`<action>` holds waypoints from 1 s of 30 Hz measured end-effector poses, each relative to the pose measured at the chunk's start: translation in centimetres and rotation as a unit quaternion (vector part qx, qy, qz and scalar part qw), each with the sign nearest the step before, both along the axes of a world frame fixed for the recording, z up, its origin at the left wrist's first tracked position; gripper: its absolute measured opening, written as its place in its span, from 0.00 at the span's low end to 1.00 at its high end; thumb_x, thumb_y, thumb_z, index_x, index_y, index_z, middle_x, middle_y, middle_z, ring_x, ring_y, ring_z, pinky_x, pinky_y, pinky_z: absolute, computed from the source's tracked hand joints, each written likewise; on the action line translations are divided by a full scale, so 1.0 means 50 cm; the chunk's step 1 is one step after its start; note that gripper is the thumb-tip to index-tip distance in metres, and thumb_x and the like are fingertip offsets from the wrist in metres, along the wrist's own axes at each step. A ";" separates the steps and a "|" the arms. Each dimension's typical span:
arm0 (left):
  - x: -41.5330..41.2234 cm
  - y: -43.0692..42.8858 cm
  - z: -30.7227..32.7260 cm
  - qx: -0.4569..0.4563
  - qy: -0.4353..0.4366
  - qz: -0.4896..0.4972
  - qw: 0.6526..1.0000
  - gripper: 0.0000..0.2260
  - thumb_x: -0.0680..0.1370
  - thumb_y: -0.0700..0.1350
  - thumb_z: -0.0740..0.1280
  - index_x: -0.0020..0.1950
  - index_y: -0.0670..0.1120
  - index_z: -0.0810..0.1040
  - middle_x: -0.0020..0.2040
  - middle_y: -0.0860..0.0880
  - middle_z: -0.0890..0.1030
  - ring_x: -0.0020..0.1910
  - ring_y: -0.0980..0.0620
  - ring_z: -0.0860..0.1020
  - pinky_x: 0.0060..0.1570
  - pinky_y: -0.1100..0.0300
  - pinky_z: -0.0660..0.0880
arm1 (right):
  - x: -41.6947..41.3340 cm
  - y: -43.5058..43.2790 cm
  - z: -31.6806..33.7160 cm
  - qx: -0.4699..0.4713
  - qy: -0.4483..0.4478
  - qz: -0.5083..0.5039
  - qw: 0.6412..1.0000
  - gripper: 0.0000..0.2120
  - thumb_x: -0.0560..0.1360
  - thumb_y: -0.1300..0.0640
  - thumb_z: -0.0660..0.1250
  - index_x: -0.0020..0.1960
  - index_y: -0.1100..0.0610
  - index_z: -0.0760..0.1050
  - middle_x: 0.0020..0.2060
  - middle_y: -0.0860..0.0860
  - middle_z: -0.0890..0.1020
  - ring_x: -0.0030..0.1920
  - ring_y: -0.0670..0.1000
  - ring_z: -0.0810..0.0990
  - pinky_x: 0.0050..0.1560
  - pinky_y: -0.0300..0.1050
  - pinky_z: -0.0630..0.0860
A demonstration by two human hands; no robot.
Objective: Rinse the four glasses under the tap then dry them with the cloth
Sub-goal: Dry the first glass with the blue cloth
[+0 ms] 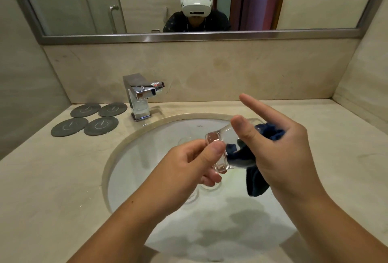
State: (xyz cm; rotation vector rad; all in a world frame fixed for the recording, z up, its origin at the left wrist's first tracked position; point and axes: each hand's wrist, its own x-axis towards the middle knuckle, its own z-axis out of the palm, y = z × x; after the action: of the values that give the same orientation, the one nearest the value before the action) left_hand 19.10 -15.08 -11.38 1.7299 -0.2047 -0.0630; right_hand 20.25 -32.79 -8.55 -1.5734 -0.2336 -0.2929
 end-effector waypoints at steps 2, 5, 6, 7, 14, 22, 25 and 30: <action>0.002 0.001 -0.001 0.026 -0.012 0.004 1.000 0.19 0.75 0.68 0.66 0.57 0.58 0.86 0.44 0.49 0.87 0.44 0.52 0.86 0.54 0.50 0.84 | 0.003 -0.001 -0.002 -0.001 0.003 0.009 1.000 0.27 0.67 0.32 0.80 0.64 0.33 0.82 0.33 0.59 0.67 0.35 0.60 0.73 0.48 0.70 0.85; 0.000 0.002 -0.002 0.072 -0.052 0.002 0.996 0.19 0.76 0.68 0.66 0.60 0.62 0.83 0.47 0.53 0.86 0.47 0.53 0.85 0.55 0.48 0.83 | 0.006 -0.003 -0.003 0.008 0.009 0.004 1.000 0.25 0.67 0.39 0.78 0.64 0.37 0.84 0.31 0.51 0.69 0.33 0.54 0.77 0.43 0.54 0.88; -0.001 0.003 -0.003 0.084 -0.068 -0.001 0.994 0.19 0.75 0.69 0.66 0.61 0.63 0.82 0.48 0.52 0.86 0.49 0.52 0.84 0.56 0.46 0.82 | 0.007 -0.004 -0.003 0.018 0.014 0.000 1.000 0.25 0.67 0.41 0.78 0.65 0.39 0.84 0.30 0.49 0.69 0.31 0.49 0.77 0.40 0.48 0.87; -0.002 0.005 -0.004 0.099 -0.083 -0.001 0.992 0.20 0.75 0.70 0.66 0.63 0.64 0.80 0.50 0.52 0.85 0.52 0.52 0.84 0.56 0.46 0.81 | 0.008 -0.005 -0.002 0.022 0.016 -0.004 1.000 0.25 0.67 0.41 0.78 0.64 0.40 0.84 0.29 0.48 0.68 0.32 0.48 0.78 0.40 0.47 0.87; -0.006 0.012 -0.002 0.171 -0.127 -0.002 0.977 0.27 0.75 0.70 0.68 0.73 0.67 0.71 0.57 0.62 0.82 0.60 0.59 0.81 0.60 0.60 0.80 | 0.012 -0.006 -0.006 0.003 0.008 -0.025 1.000 0.26 0.66 0.36 0.77 0.63 0.37 0.84 0.31 0.51 0.72 0.37 0.60 0.83 0.51 0.56 0.87; -0.003 -0.002 0.004 0.009 0.014 -0.038 0.999 0.19 0.76 0.66 0.66 0.61 0.59 0.84 0.50 0.48 0.88 0.45 0.52 0.85 0.54 0.52 0.84 | 0.002 -0.006 0.001 -0.008 -0.023 -0.019 1.000 0.24 0.67 0.39 0.77 0.64 0.38 0.84 0.31 0.53 0.69 0.33 0.51 0.73 0.39 0.41 0.82; -0.004 0.001 -0.003 0.070 -0.028 -0.028 0.997 0.23 0.74 0.67 0.70 0.67 0.63 0.78 0.51 0.51 0.87 0.48 0.53 0.84 0.55 0.49 0.83 | 0.008 -0.010 -0.005 -0.018 -0.013 -0.009 1.000 0.26 0.68 0.39 0.77 0.65 0.38 0.84 0.31 0.52 0.73 0.33 0.48 0.80 0.40 0.39 0.82; -0.011 0.005 -0.006 0.187 -0.125 0.005 0.974 0.32 0.69 0.73 0.69 0.72 0.73 0.67 0.56 0.59 0.83 0.57 0.57 0.81 0.61 0.55 0.80 | 0.016 -0.011 -0.008 0.001 -0.008 -0.016 1.000 0.25 0.68 0.39 0.76 0.64 0.39 0.84 0.30 0.52 0.77 0.35 0.52 0.86 0.40 0.36 0.81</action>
State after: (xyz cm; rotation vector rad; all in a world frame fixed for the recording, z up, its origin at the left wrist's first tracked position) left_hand 18.54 -14.82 -11.67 2.1147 -0.3877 0.1332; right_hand 21.04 -33.32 -8.97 -1.5749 -0.2215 -0.3308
